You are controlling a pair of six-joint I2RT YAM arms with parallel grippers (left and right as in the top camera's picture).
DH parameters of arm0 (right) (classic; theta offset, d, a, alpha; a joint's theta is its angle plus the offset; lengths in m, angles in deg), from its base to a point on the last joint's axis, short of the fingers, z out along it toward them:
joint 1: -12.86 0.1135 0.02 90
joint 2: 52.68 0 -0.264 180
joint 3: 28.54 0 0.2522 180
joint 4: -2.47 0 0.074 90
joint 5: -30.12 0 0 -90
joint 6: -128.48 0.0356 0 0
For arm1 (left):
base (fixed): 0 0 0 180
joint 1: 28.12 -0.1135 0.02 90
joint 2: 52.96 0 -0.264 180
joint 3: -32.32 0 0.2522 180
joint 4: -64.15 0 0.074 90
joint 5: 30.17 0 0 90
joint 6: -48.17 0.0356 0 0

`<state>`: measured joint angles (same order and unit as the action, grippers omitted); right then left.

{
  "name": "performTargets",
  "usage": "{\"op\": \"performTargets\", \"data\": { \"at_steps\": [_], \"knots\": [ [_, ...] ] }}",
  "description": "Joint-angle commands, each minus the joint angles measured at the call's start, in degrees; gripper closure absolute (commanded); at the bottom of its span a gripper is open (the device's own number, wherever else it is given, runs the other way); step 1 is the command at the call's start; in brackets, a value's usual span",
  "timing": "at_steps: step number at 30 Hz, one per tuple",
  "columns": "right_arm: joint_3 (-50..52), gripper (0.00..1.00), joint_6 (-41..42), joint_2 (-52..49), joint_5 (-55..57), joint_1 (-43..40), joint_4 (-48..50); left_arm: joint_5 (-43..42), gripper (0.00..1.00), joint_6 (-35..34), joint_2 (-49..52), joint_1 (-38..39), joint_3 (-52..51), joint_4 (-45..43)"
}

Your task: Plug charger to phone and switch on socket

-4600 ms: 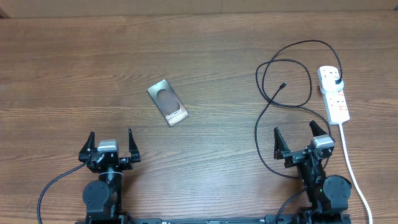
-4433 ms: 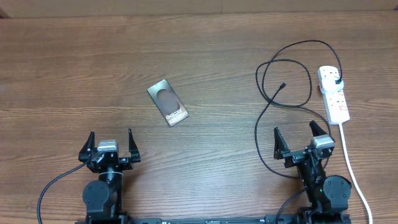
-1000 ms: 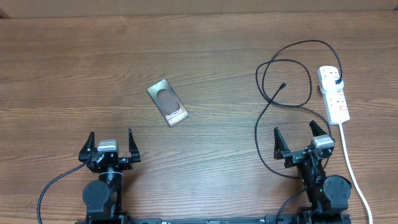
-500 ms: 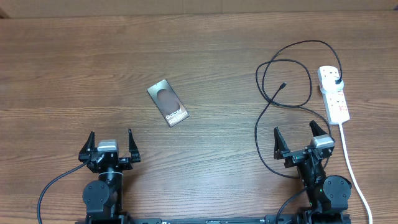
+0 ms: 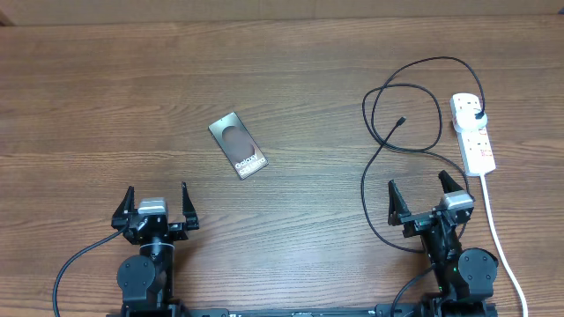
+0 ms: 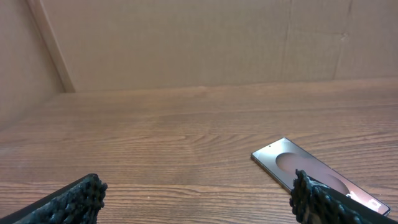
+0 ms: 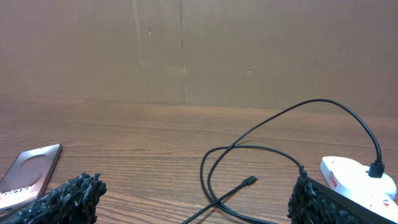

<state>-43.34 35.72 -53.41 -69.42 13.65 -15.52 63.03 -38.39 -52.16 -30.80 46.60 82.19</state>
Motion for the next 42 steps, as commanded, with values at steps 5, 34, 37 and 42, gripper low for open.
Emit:
{"op": "performTargets", "data": {
  "at_steps": [5,34,37,42],
  "knots": [
    [0.6,0.0,-0.1,0.5,0.5,0.2,0.2,-0.3,0.0,0.9,-0.4,-0.3,-0.2,-0.1],
    [0.6,0.0,-0.1,0.5,0.5,0.2,0.2,-7.2,0.0,-9.3,34.4,-0.2,35.8,12.6],
    [0.6,0.0,-0.1,0.5,0.5,0.2,0.2,-7.3,0.0,-13.8,44.0,0.7,45.8,17.1],
    [0.6,0.0,-0.1,0.5,0.5,0.2,0.2,-7.3,0.0,-17.9,59.8,4.9,65.0,30.6]
  ]
}}
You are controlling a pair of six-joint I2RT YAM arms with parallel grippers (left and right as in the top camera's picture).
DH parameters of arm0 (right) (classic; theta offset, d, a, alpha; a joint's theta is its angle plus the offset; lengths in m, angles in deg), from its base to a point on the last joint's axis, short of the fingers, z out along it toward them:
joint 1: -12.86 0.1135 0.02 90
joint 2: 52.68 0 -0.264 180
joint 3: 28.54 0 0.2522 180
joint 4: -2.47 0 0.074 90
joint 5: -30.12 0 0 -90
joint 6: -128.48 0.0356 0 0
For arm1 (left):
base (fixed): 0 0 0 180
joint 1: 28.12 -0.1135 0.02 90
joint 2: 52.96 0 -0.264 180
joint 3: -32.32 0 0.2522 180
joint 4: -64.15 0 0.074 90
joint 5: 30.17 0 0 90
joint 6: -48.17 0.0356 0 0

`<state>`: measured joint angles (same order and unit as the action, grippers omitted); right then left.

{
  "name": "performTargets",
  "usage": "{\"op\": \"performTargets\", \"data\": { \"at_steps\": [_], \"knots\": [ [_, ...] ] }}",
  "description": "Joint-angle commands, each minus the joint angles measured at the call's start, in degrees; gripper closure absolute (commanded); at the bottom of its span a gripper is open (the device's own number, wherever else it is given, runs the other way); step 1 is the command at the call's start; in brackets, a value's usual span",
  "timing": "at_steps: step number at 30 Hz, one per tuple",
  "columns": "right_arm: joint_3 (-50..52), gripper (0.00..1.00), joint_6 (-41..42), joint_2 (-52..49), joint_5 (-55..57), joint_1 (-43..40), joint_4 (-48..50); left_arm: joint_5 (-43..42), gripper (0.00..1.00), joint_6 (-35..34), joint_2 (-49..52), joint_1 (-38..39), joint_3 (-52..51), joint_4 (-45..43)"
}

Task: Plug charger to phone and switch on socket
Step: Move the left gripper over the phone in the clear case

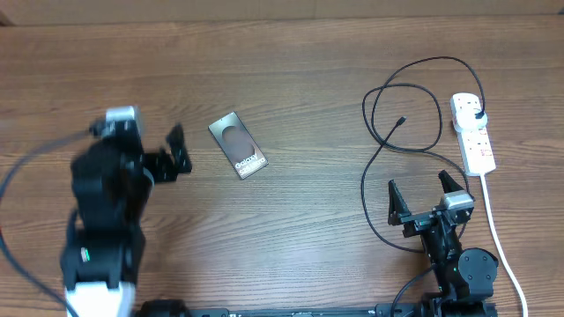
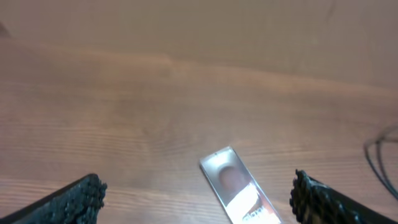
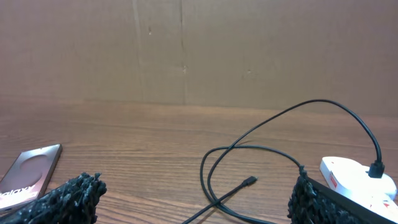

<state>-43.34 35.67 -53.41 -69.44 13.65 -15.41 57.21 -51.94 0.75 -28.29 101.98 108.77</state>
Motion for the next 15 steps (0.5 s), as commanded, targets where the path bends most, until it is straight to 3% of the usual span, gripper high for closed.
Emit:
{"op": "performTargets", "data": {
  "at_steps": [1,6,9,15],
  "knots": [
    [0.6,0.0,-0.1,0.5,0.5,0.2,0.1,-1.4,0.0,-4.5,9.6,3.4,13.4,6.8],
    [0.6,0.0,-0.1,0.5,0.5,0.2,0.1,-1.7,0.0,-2.7,22.0,9.3,32.5,20.2],
    [0.6,0.0,-0.1,0.5,0.5,0.2,0.1,-3.2,0.0,-2.2,26.6,12.0,38.8,24.5],
    [0.6,0.0,-0.1,0.5,0.5,0.2,0.1,-23.6,0.0,-2.4,30.4,13.0,39.4,26.7]
  ]
}}
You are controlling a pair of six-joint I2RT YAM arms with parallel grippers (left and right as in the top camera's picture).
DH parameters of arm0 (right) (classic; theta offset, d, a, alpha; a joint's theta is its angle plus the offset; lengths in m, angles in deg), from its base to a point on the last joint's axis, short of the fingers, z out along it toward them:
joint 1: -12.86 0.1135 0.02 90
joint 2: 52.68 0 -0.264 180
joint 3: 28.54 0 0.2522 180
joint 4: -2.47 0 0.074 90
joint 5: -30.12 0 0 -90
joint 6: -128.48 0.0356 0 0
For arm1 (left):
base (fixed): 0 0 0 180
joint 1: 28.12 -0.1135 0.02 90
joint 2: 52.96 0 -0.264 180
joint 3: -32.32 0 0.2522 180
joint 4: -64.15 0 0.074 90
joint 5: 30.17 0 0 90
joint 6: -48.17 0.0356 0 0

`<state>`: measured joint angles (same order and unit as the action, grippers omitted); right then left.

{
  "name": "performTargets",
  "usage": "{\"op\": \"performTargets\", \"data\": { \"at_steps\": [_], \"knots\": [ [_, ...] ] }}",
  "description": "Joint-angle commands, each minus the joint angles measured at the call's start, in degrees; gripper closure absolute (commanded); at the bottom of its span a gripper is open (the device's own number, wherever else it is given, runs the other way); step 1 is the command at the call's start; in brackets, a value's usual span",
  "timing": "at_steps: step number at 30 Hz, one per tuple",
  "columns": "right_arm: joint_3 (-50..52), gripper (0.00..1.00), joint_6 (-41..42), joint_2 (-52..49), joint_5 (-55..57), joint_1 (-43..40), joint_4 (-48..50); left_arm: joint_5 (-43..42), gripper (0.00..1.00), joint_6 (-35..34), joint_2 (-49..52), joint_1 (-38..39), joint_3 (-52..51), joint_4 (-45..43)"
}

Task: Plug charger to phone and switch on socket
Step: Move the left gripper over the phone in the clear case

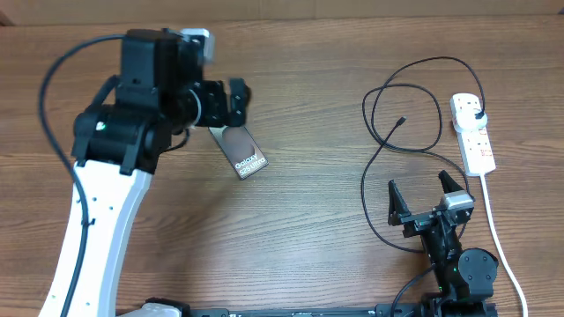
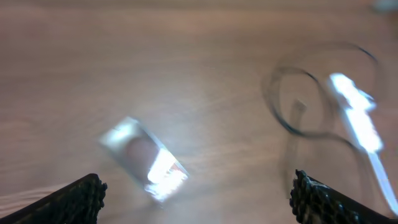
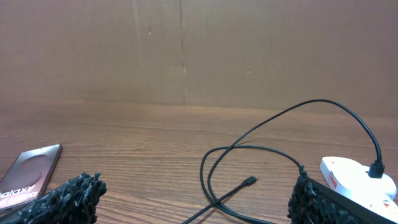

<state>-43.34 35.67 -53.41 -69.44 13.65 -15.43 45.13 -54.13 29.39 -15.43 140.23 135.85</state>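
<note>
The dark phone [image 1: 240, 151] lies face down at the table's centre-left; it shows blurred [image 2: 144, 160] in the left wrist view and at far left [image 3: 28, 171] in the right wrist view. My left gripper [image 1: 225, 107] hangs open above the phone's far end, nothing between its fingers [image 2: 81, 199]. The black charger cable [image 1: 379, 132] lies looped at the right, its free plug tip [image 1: 402, 121] [image 3: 249, 181] on the wood. The white power strip [image 1: 471, 132] [image 3: 354, 174] holds the charger's plug [image 1: 477, 113]. My right gripper [image 1: 423, 192] [image 3: 196, 199] rests open near the front edge.
The strip's white lead [image 1: 498, 238] runs down the right side past my right arm. A cardboard wall [image 3: 199, 50] stands behind the table. The left arm's black cable [image 1: 53, 88] arcs over the left of the table.
My left arm has moved from left of the phone to above its far end, its camera now looking down on phone, cable and strip. The right arm, phone and cable are unchanged.
Both grippers first rested open at the front edge, the phone and cable untouched. Then my left arm stood raised at the left of the phone, still open. Now it hangs over the phone's far end. The right arm has stayed in place throughout.
</note>
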Motion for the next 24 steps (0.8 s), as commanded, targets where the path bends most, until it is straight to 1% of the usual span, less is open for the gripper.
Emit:
{"op": "performTargets", "data": {
  "at_steps": [1,2,3,4,5,6,8,10,11,12,18,24],
  "knots": [
    [0.6,0.0,-0.1,0.5,0.5,0.2,0.2,-12.2,0.0,-0.5,2.3,0.1,1.1,-0.6],
    [0.6,0.0,-0.1,0.5,0.5,0.2,0.2,-12.0,0.04,-2.4,2.6,0.2,1.1,-0.6],
    [0.6,0.0,-0.1,0.5,0.5,0.2,0.2,-11.0,0.05,-5.8,3.0,0.2,1.1,-0.6],
    [0.6,0.0,-0.1,0.5,0.5,0.2,0.2,-8.9,0.07,-9.7,3.4,0.2,1.2,-0.5],
    [0.6,0.0,-0.1,0.5,0.5,0.2,0.2,-5.4,0.09,-14.4,3.8,0.2,1.4,0.2],
    [0.6,0.0,-0.1,0.5,0.5,0.2,0.2,-2.0,0.1,-17.6,4.1,0.2,1.5,0.8],
    [0.6,0.0,-0.1,0.5,0.5,0.2,0.2,5.7,0.1,-23.2,4.6,0.7,1.9,2.4],
    [0.6,0.0,-0.1,0.5,0.5,0.2,0.2,11.3,0.08,-28.0,5.0,1.4,2.4,3.7],
    [0.6,0.0,-0.1,0.5,0.5,0.2,0.2,13.4,0.02,-29.5,5.3,1.7,2.8,3.9],
    [0.6,0.0,-0.1,0.5,0.5,0.2,0.2,14.5,0.0,-30.5,5.6,2.0,3.2,4.0],
    [0.6,0.0,-0.1,0.5,0.5,0.2,0.2,16.6,0.0,-36.6,10.7,2.8,5.5,5.1],
    [0.6,0.0,-0.1,0.5,0.5,0.2,0.2,17.9,0.0,-42.2,19.8,2.8,7.4,8.0]
  ]
}}
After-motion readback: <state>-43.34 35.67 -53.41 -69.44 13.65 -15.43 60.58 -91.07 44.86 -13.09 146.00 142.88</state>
